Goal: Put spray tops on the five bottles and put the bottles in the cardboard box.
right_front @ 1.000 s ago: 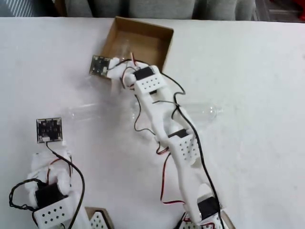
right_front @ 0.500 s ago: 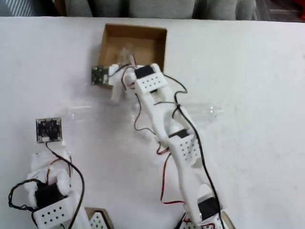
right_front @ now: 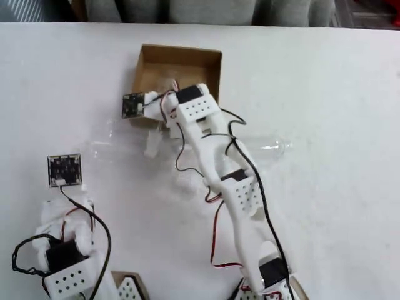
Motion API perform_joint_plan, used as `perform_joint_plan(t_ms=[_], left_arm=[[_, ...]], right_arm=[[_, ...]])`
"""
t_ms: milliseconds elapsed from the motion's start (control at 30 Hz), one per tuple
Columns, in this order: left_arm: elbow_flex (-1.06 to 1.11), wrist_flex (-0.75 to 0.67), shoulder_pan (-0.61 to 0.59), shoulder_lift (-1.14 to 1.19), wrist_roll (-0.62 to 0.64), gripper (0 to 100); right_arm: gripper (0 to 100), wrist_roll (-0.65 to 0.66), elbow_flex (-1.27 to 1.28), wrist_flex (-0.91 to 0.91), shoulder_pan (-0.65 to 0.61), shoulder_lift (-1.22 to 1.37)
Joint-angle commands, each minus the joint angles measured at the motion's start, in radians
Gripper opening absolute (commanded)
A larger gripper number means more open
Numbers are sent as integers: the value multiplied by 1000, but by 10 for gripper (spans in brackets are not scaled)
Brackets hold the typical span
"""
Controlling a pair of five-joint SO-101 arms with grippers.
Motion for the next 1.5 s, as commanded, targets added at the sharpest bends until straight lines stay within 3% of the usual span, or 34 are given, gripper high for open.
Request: perform_joint_plan(t_ms=[0, 167, 867, 1033, 1300, 1467], left_arm=[[-5, -5, 13, -19, -11, 27], [-5, -6, 13, -19, -11, 27], [-5, -6, 13, -19, -11, 27], [-5, -6, 13, -19, -11, 27], [-5, -6, 13, -19, -11, 27], [-5, -6, 13, -19, -11, 27]], right_arm=[[18, -15, -20, 62, -21, -79], [18, -98, -15, 101, -22, -122], [18, -103, 8, 255, -68, -134], [18, -104, 149, 197, -76, -220], [17, -155, 531, -54, -74, -450], [26, -155, 632, -84, -79, -519]])
